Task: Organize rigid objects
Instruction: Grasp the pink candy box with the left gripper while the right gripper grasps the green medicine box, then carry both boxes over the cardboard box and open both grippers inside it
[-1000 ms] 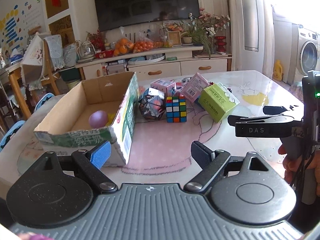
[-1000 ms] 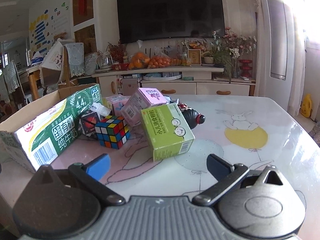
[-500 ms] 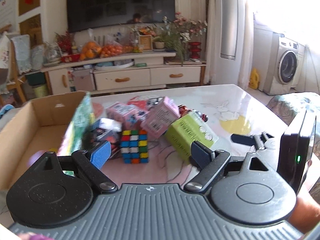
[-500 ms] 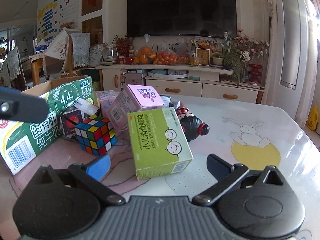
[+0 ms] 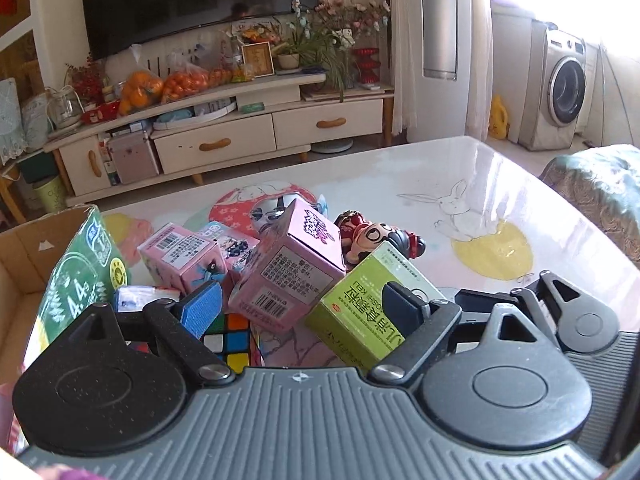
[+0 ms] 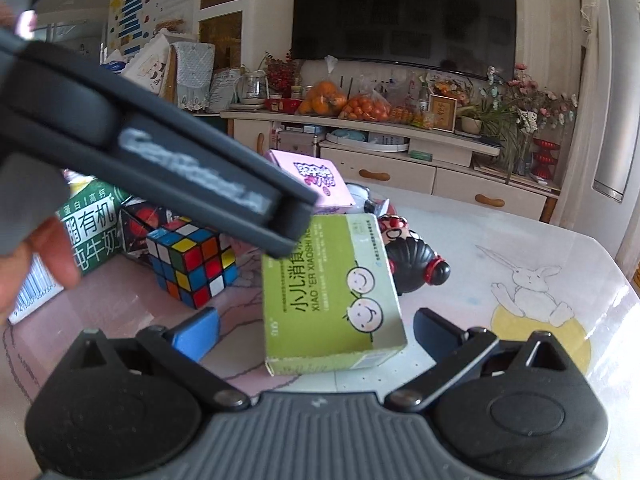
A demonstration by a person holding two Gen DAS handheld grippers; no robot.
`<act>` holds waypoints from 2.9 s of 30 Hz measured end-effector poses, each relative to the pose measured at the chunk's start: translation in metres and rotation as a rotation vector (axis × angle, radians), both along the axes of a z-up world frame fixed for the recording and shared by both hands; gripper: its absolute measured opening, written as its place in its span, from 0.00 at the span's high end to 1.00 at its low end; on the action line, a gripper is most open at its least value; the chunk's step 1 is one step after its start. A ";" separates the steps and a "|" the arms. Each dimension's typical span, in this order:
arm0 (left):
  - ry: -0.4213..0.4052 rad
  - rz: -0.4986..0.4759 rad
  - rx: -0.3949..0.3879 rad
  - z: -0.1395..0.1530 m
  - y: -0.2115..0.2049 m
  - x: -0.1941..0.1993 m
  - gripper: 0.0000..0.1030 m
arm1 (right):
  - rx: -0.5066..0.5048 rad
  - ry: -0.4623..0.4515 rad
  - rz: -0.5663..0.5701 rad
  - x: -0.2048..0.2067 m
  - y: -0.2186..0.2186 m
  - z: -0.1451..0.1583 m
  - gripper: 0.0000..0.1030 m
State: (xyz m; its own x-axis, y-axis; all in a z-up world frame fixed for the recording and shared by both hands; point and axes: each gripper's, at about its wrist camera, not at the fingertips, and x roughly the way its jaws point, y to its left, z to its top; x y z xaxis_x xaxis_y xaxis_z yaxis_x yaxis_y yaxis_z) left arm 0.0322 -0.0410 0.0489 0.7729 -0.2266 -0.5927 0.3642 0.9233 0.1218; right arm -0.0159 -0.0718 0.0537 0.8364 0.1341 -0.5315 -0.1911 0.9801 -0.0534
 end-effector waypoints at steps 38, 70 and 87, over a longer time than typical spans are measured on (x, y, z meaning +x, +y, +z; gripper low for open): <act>-0.162 -0.014 0.169 -0.022 -0.002 0.064 0.00 | 0.011 0.068 -0.050 0.012 -0.005 -0.002 0.29; -0.179 0.093 0.207 -0.012 0.015 0.029 0.48 | 0.085 0.081 -0.136 0.007 -0.023 0.001 0.32; -0.023 0.075 -0.054 0.015 0.060 -0.005 0.48 | 0.052 0.070 -0.170 -0.007 -0.013 0.006 0.32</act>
State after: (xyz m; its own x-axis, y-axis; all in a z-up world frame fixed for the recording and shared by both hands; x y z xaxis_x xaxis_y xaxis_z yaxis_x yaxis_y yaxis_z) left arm 0.0269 0.0192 0.0644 0.8020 -0.1984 -0.5634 0.2911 0.9535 0.0786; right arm -0.0226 -0.0848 0.0594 0.8103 0.0229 -0.5856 -0.0238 0.9997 0.0062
